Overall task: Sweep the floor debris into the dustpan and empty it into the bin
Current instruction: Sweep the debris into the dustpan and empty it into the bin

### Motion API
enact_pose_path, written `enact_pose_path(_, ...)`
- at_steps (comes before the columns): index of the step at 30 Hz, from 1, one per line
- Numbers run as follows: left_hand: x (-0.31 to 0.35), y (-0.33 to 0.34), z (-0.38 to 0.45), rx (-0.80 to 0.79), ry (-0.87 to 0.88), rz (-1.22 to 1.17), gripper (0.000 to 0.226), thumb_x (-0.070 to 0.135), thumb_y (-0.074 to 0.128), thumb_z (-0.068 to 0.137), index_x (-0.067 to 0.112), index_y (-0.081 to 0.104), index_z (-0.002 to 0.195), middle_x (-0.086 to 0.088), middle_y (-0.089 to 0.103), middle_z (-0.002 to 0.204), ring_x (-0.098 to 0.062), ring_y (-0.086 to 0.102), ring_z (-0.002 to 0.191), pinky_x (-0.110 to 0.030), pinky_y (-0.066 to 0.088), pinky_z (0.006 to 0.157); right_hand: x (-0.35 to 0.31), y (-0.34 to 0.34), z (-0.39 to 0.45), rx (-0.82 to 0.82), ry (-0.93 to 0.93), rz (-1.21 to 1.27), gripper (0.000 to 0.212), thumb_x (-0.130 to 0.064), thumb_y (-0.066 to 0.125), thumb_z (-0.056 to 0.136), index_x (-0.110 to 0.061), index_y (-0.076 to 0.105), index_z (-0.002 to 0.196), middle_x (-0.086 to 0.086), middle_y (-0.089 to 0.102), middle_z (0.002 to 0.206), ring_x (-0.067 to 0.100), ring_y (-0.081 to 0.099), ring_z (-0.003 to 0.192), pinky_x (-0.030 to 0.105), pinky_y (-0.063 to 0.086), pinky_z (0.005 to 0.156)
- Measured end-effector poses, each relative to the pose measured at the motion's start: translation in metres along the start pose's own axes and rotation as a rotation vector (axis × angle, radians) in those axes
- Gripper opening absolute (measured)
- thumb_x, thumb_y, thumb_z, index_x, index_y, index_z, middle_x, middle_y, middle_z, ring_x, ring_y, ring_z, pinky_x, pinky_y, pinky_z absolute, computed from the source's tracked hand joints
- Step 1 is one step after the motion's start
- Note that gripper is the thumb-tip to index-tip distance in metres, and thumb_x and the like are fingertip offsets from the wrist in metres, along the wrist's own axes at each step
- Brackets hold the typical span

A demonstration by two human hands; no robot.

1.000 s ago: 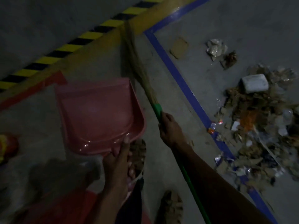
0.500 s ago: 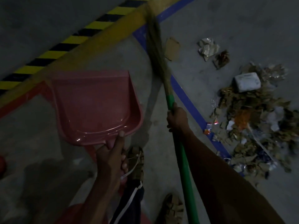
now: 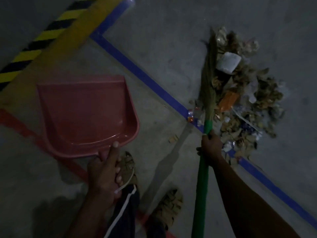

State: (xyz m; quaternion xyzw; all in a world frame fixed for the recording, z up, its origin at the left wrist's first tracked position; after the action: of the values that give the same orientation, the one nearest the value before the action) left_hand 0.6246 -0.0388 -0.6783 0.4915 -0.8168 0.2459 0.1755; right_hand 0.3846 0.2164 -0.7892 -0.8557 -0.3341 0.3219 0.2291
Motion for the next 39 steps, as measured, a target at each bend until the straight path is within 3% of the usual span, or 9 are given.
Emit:
enact_pose_path(6,-0.033,0.034,-0.057,-0.05,0.048,0.019,0.037,0.037,0.062,0.097,0.005,0.049,0.083,0.002,0.033,0.038,-0.009,0.028,0.022,-0.009,0.027,0.035,0.059,-0.052,-0.008,0.081,0.057,0.072,0.034,-0.016,0.04,0.102,-0.011,0.045,0.135,0.014,0.061,0.083,0.03,0.066,0.061,0.034,0.053,0.047)
enact_pose_path(9,-0.051,0.046,-0.076,-0.06,0.039,0.113,0.047,0.043,0.063,0.095,0.004,0.048,0.074,0.002,0.035,0.037,-0.01,0.029,0.022,-0.01,0.029,0.036,0.089,-0.081,-0.013,0.126,0.081,0.038,0.036,-0.014,0.04,0.102,-0.009,0.044,0.137,0.01,0.058,0.082,0.03,0.067,0.062,0.034,0.054,0.045)
enact_pose_path(15,-0.078,0.067,-0.1,-0.113,0.069,0.234,0.049,0.049,0.065,0.092,0.003,0.052,0.078,-0.002,0.037,0.043,-0.011,0.031,0.025,-0.013,0.03,0.039,0.142,-0.135,-0.023,0.176,-0.122,-0.14,0.054,-0.02,0.043,0.102,-0.015,0.027,0.154,0.014,0.06,0.089,0.026,0.065,0.057,0.039,0.055,0.042)
enact_pose_path(19,-0.096,0.08,-0.115,-0.121,0.084,0.291,0.047,0.046,0.066,0.093,0.003,0.054,0.08,-0.007,0.038,0.051,-0.01,0.031,0.026,-0.012,0.027,0.034,0.172,-0.161,-0.038,0.193,-0.273,-0.163,0.051,-0.024,0.047,0.101,-0.011,0.036,0.149,0.014,0.056,0.101,0.031,0.063,0.072,0.051,0.057,0.058)
enact_pose_path(23,-0.11,0.086,-0.129,-0.147,0.132,0.337,0.047,0.046,0.067,0.093,0.002,0.055,0.083,0.0,0.039,0.042,-0.011,0.032,0.026,-0.013,0.028,0.035,0.196,-0.17,-0.062,0.155,-0.387,-0.182,0.05,-0.023,0.05,0.1,-0.006,0.041,0.147,0.011,0.053,0.109,0.031,0.064,0.077,0.045,0.057,0.063)
enact_pose_path(28,-0.134,0.079,-0.136,-0.17,0.126,0.382,0.049,0.049,0.066,0.093,0.001,0.057,0.086,-0.004,0.04,0.045,-0.014,0.033,0.027,-0.015,0.031,0.035,0.226,-0.157,-0.097,0.061,-0.431,-0.096,0.053,-0.019,0.054,0.099,-0.006,0.039,0.148,0.008,0.054,0.115,0.031,0.064,0.078,0.043,0.056,0.065)
enact_pose_path(33,-0.16,0.061,-0.14,-0.116,0.089,0.417,0.053,0.052,0.065,0.093,0.0,0.056,0.08,-0.001,0.04,0.04,-0.014,0.035,0.025,-0.016,0.032,0.035,0.255,-0.126,-0.128,-0.074,-0.49,-0.024,0.056,-0.028,0.05,0.095,-0.008,0.044,0.147,0.0,0.054,0.116,0.017,0.06,0.077,0.031,0.051,0.063)
enact_pose_path(35,-0.167,0.057,-0.143,-0.102,0.052,0.412,0.053,0.049,0.063,0.096,0.001,0.053,0.074,0.002,0.042,0.037,-0.011,0.037,0.024,-0.015,0.031,0.032,0.263,-0.112,-0.134,-0.137,-0.522,-0.036,0.054,-0.028,0.052,0.095,-0.009,0.048,0.145,0.002,0.056,0.122,0.013,0.06,0.084,0.028,0.051,0.068)
enact_pose_path(39,-0.168,0.046,-0.15,-0.055,0.085,0.415,0.054,0.047,0.064,0.094,0.003,0.051,0.065,0.001,0.04,0.036,-0.01,0.035,0.023,-0.014,0.03,0.033,0.279,-0.083,-0.137,-0.285,-0.58,-0.165,0.053,-0.024,0.056,0.093,-0.012,0.05,0.143,0.005,0.059,0.128,0.022,0.062,0.104,0.026,0.047,0.083)
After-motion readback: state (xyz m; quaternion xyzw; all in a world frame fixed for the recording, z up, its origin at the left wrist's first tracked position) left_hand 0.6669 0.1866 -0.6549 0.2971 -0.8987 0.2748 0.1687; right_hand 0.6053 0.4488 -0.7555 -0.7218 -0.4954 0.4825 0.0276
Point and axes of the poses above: each hand's wrist, its own z-axis towards the middle knuckle, its own y-axis out of the palm, x = y × z, the point moved 5 cm from there along z, towards the middle knuckle
